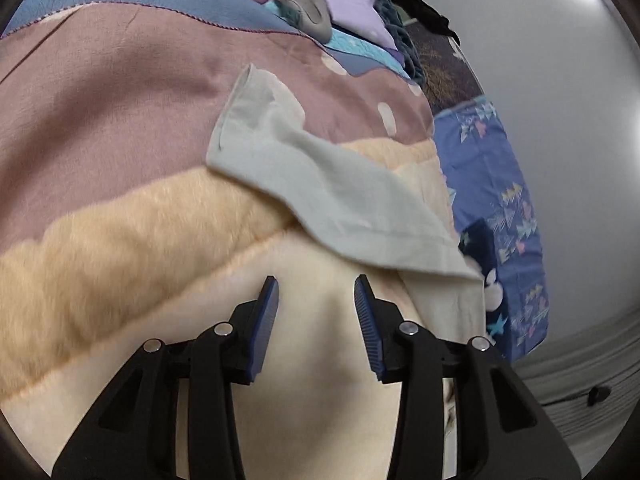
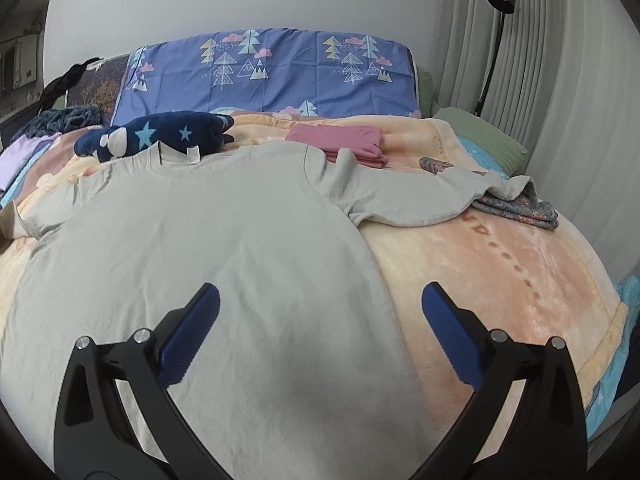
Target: Fold small clothes
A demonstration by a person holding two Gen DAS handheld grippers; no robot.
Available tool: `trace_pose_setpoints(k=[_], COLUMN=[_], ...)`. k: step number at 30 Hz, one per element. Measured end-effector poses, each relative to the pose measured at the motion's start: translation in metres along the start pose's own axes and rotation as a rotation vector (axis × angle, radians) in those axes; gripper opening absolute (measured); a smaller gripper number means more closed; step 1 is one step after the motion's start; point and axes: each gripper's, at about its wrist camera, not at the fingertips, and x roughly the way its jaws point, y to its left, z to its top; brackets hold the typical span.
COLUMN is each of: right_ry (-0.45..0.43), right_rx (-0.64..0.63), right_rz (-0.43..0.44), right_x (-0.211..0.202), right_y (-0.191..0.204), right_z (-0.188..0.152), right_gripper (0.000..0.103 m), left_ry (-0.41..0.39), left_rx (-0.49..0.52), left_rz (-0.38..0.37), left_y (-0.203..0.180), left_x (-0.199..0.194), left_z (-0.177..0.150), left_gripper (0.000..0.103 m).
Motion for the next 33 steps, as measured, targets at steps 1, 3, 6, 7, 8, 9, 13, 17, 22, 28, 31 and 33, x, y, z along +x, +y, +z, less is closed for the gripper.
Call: trace_pose_setpoints(k=[1,3,6,7,8,9,13,17,22,28,31,33], right_ry=[0.003,0.006,0.006,0.008,0.012,0.017,0.025,0.039,0.042,0.071,0.088,0.086], right_rx=[-0.009,-0.028,-0.038,-0.035,-0.034,-0.033,-0.050,-0.032,0.005,0.087,0.132,0.144], right_rz=[-0.003,-0.013,-0.021,-0.021,-0.019,-0.017,-0.020,-0.004,0.012,-0.036,-0.059,-0.071], right_x=[0.001,0.003,0.006,0.007,0.008,0.010,0.017,0.024,0.027,0.033,0.034,0.034], right_y=[0.002,0.008,0.014,0.014,0.015,0.017,0.021,0.022,0.015,-0.019,-0.043,-0.057], right_z=[0.000,0.001,0.003,0.004,0.004,0.004,0.004,0.005,0.003,-0.005,-0.011,-0.014], right_gripper=[0.101,0.101,0.101,0.101,0.101,0.101,0.101,0.101,0.101,0.101,0.101,0.101], left_ry=[-0.022,-0.055,-0.090,-0.110,-0.130,-0.148,-0.232,-0.287,-0.225,0.067,0.287,0.374], left_rx=[-0.037,-0.089,-0.088,-0.061,-0.049,-0.043,0.091,0.368,0.843,1.231,1.305,1.334], left_rz=[-0.018,-0.027,0.019,0.060,0.077,0.083,0.025,-0.102,-0.305,-0.415,-0.351,-0.303], left_y=[0.003,0.007,0.004,0.003,0.002,0.001,-0.041,-0.140,-0.292,-0.355,-0.333,-0.314], left_x=[0.002,0.005,0.009,0.010,0.009,0.008,-0.018,-0.049,-0.058,0.017,0.074,0.097], left_z=[0.013,0.032,0.048,0.053,0.054,0.057,0.059,0.033,-0.086,-0.296,-0.372,-0.396], left_gripper=[0.041,0.041,0.001,0.001,0.001,0.001,0.001,0.001,0.001,0.003,0.005,0.007])
